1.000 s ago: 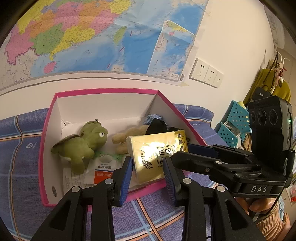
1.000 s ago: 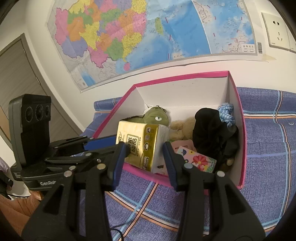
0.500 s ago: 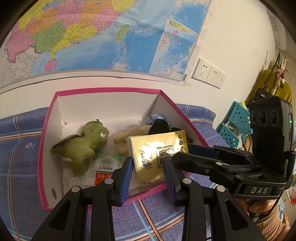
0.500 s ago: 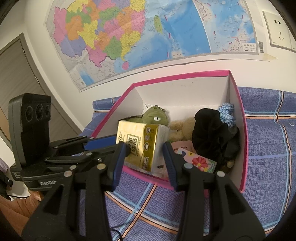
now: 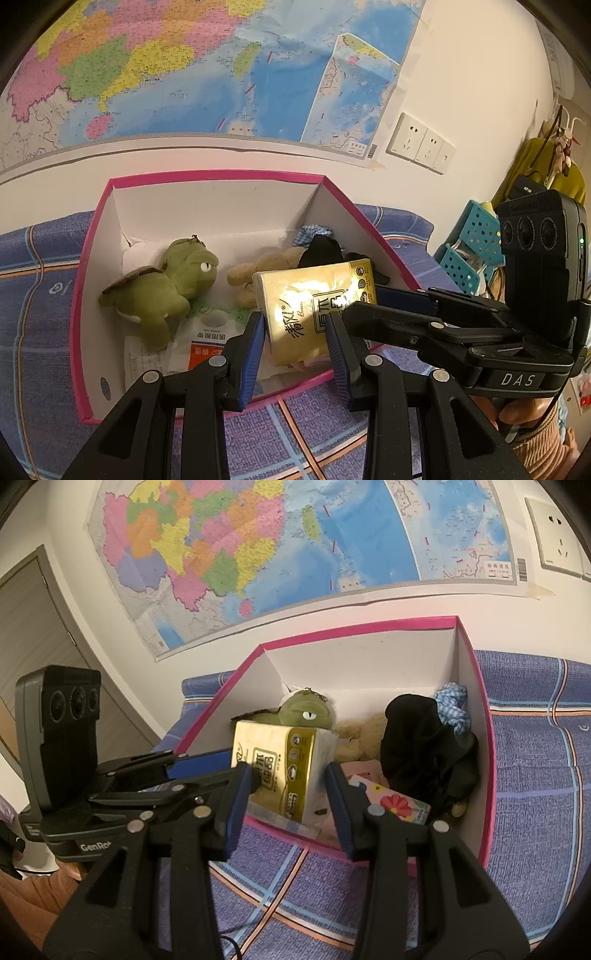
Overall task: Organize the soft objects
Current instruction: 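Press the yellow tissue pack down into the box and open the right gripper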
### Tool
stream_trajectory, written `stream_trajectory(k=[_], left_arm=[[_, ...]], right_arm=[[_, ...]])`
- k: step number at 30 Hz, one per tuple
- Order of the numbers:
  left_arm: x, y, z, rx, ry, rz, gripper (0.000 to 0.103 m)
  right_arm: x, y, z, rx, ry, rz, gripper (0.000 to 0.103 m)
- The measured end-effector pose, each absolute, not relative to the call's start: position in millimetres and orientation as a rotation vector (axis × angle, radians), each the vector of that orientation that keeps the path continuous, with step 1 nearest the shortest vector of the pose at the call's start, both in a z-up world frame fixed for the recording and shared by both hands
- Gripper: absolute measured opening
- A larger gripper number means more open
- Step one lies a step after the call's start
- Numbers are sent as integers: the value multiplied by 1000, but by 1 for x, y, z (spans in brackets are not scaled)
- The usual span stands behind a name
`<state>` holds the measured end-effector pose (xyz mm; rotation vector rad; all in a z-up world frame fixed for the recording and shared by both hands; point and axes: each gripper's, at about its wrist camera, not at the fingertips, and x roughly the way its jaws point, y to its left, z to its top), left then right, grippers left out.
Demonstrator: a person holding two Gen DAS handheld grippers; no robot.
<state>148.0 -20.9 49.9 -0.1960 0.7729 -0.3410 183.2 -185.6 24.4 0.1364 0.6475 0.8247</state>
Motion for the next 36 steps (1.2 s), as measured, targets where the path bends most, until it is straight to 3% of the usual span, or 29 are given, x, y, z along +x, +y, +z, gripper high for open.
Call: stream_trajectory(k=[36], left_arm=[[165,-22,40,-199,806,-330,33]], right_arm=[[199,-181,25,126,676,803,45]])
